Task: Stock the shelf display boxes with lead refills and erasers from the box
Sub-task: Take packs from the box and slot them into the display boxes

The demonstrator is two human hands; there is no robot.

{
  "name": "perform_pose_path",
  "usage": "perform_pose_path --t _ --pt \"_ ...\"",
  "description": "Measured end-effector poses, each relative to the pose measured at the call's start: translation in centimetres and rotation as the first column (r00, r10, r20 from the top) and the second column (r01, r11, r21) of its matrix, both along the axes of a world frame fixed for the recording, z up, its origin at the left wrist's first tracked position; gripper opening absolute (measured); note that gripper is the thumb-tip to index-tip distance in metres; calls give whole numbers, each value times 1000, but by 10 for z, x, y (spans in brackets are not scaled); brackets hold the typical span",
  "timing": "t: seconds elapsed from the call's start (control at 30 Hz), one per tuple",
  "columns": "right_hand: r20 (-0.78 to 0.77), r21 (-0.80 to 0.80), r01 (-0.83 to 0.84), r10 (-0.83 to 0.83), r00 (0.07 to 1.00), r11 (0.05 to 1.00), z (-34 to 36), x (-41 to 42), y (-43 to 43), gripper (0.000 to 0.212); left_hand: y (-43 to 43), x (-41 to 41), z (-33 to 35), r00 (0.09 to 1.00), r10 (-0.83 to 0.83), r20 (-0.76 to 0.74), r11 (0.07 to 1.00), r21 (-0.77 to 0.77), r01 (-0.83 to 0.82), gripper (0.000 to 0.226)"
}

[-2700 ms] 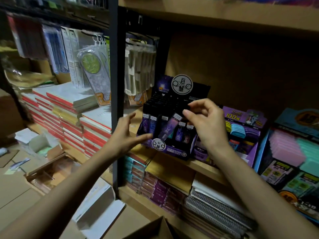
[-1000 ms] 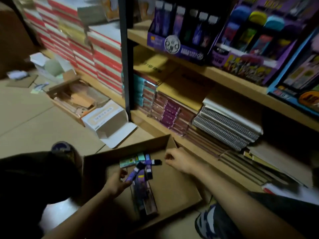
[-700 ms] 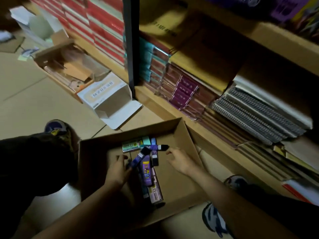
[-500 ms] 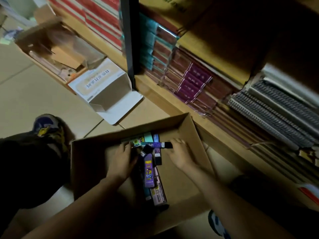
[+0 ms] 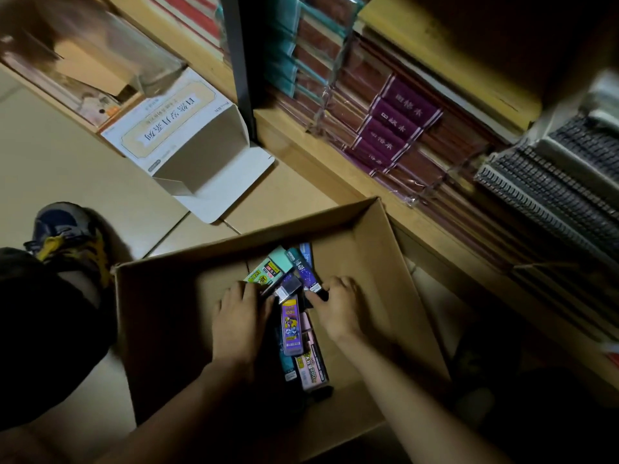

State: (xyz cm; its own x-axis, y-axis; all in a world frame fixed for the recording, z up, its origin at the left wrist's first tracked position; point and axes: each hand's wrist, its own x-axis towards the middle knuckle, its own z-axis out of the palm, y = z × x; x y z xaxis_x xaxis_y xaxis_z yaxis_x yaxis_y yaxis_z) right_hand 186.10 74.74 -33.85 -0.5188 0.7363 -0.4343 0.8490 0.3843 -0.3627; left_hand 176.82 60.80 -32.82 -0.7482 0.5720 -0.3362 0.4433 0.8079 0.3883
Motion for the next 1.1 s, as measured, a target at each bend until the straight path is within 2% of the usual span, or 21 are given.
perform_pose_path --t 0.1,0.2,0.43,0.53,0.63,0.73,0.83,0.9,1.03,1.1 --pt "-89 -124 130 -142 986 984 0 -5 -6 32 5 -11 0 980 142 137 985 82 -154 43" --pt "-100 -134 172 -186 978 976 1 -13 -9 38 10 -24 -5 956 180 231 977 73 -201 57" --pt "-54 -24 134 -135 989 991 -1 -25 -16 32 11 -30 -12 876 283 390 948 25 -318 44" --pt "-42 -33 79 -80 996 996 2 -20 -14 28 9 -27 -8 829 292 477 929 64 -364 29" --pt "-110 -107 120 -131 985 987 12 -6 -11 25 5 -20 5 789 289 542 908 107 -405 16" --pt "-258 -323 211 -301 918 922 32 6 -7 16 6 -14 21 691 292 662 834 178 -523 15" --pt "-356 -470 163 -355 865 868 58 10 0 15 13 -8 44 540 252 803 754 187 -629 29" --pt "-428 -516 118 -374 823 848 79 10 2 14 20 -3 61 484 193 853 731 205 -651 35" --pt "-548 -525 13 -350 760 851 124 11 0 24 32 6 98 468 65 881 706 291 -646 50" --pt "-570 -525 -19 -335 750 851 144 13 -1 20 36 9 118 485 11 874 699 340 -629 54"
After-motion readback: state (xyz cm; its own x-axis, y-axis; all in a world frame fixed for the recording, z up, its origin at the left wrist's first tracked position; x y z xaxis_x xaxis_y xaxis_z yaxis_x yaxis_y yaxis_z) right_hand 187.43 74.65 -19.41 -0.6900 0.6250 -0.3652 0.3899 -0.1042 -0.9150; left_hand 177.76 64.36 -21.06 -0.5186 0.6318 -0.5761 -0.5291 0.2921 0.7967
